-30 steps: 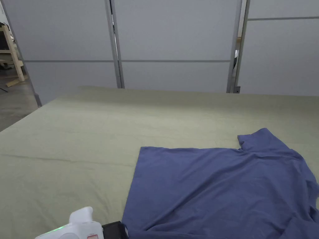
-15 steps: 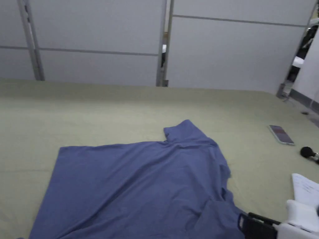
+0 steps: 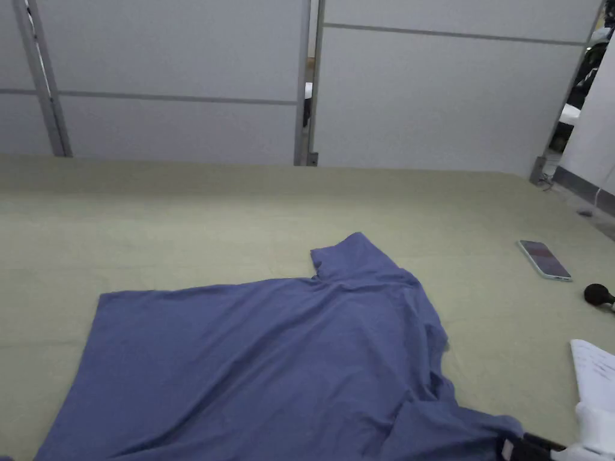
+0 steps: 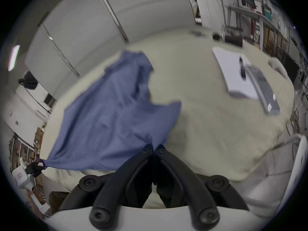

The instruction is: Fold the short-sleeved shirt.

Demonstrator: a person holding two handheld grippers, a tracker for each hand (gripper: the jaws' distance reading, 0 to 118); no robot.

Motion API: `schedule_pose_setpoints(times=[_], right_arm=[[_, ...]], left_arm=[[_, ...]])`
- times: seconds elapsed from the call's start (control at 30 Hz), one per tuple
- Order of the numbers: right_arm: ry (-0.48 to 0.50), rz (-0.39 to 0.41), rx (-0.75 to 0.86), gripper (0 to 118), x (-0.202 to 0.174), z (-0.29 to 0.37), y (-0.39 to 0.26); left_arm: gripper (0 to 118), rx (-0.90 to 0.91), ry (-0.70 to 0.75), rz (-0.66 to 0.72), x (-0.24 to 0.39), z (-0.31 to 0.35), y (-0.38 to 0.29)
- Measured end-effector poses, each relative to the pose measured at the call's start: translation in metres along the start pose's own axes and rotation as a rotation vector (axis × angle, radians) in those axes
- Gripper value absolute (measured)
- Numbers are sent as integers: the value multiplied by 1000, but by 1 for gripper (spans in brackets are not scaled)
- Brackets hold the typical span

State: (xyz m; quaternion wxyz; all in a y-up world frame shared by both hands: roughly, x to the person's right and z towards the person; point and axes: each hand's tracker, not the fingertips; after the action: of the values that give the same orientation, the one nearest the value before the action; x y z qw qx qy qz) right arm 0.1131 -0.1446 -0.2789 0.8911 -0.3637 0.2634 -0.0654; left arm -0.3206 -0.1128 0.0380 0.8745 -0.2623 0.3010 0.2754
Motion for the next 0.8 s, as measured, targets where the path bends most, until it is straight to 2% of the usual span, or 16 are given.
schedule_pose_setpoints(times=[0.1,0.23,0.37,0.47,0.57,0.67,0.7,0.73,0.77,0.8], right_arm=[[22,65,114,4,-22,7,37],[37,106,119,4,-40,-37,88],[-16,91,18,4,-47,-119,119],[-57,147,-76,4,-51,-179,118],[-73,125,-158,4,-47,-226,107],[-81,103,-161,5,-40,-247,101],[-73,110,-151,11,-40,-243,99],[-67,137,-127,36,-41,-237,99],[-58,190,-82,66,-42,-225,100],[-56,238,-33,91,-47,-202,99]], left_arm=[[6,59,-25,-6,1,-8,40],[6,74,16,-37,6,-61,94],[6,-82,58,-44,1,-150,127],[6,-165,131,-78,-4,-208,126],[6,-230,151,-48,-22,-253,117],[7,-257,140,11,-41,-276,111],[13,-220,134,16,-44,-266,112],[26,-177,139,15,-44,-256,113],[51,-110,153,-6,-42,-239,112],[89,-36,159,-24,-42,-218,113]])
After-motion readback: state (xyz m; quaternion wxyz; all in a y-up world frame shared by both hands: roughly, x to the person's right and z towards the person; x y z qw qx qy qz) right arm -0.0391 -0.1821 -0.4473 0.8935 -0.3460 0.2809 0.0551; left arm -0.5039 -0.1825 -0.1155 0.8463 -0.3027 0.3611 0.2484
